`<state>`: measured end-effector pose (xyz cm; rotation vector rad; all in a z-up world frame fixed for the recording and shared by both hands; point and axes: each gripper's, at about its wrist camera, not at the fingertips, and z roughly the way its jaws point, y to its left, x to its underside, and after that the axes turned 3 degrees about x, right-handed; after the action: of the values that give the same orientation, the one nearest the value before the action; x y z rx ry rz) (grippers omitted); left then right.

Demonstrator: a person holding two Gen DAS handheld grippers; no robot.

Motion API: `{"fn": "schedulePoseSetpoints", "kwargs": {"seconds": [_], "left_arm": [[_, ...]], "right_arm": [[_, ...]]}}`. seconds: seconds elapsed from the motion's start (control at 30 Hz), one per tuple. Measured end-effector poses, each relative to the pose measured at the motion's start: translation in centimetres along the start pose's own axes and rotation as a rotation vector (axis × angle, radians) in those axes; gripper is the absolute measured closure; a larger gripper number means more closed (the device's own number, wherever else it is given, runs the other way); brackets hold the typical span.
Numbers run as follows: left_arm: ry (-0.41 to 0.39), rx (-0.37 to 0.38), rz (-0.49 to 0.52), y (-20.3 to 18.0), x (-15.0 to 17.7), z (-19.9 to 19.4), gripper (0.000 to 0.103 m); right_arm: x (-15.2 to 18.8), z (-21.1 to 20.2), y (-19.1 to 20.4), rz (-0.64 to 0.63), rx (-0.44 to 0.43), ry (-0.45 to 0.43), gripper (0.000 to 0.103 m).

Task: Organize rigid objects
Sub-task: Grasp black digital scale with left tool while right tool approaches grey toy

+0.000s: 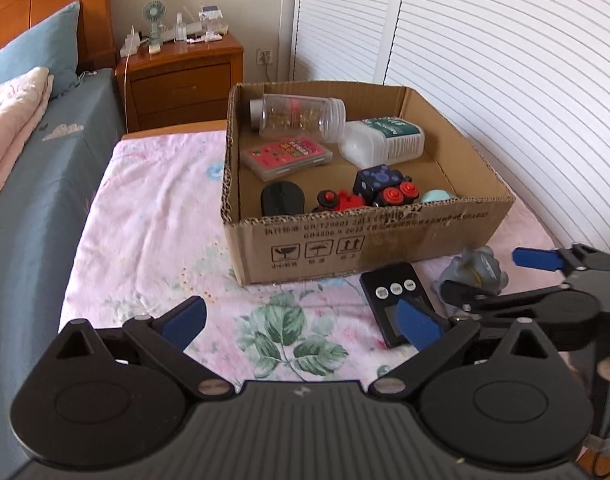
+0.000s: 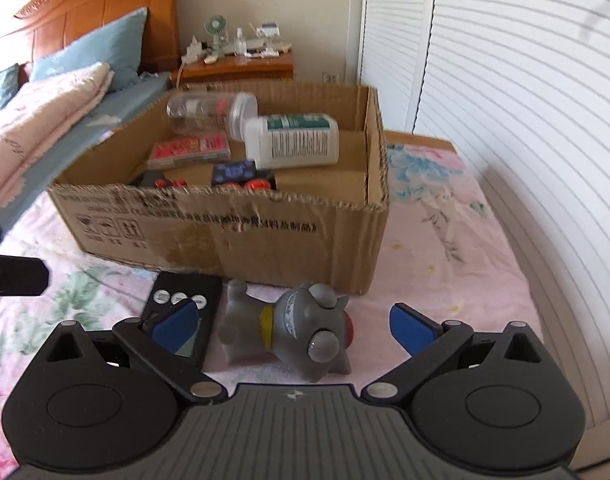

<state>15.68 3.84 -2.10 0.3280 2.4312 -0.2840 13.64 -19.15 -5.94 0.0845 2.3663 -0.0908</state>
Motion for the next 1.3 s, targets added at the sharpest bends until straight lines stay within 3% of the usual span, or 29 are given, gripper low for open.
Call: {"fn": "schedulePoseSetpoints", "kwargs": {"seconds": [0.1, 0.43, 0.63, 0.87, 1.03, 1.17, 1.3], "left_arm": [[0.003, -0.002, -0.005, -0.2, 0.0, 0.0, 0.002], [0.041, 0.002, -0.015, -2.0, -0.6, 2.1, 0.002], [0.088, 0.022, -0.039, -3.4, -1.3, 4.9, 0.002], [0.113, 0.015, -0.056, -4.9, -1.5, 8.1, 0.002], [0.127, -0.032, -0.029, -5.5, -0.8, 9.8, 0.002], [0.117, -0.059, 0.048, -6.0, -0.2, 9.9, 0.001], [0.109, -0.06, 0.061, -5.1, 0.4, 9.1, 0.001]], "right_arm": [[0.5, 0.7, -0.3, 0.0, 0.034, 0.014, 0.0], [2.0, 0.8, -2.8, 0.051, -0.041, 0.039, 0.0], [2.8, 0.6, -1.8, -0.082, -0.035, 0.035, 0.0], [3.1, 0.5, -2.4, -0.086, -0.059, 0.015, 0.0], [3.3, 0.3, -2.5, -0.09, -0.065, 0.004, 0.0], [3.4, 0.2, -2.5, -0.093, -0.068, -0.002, 0.0], [3.5, 0.2, -2.5, -0.094, -0.069, -0.009, 0.0]]}}
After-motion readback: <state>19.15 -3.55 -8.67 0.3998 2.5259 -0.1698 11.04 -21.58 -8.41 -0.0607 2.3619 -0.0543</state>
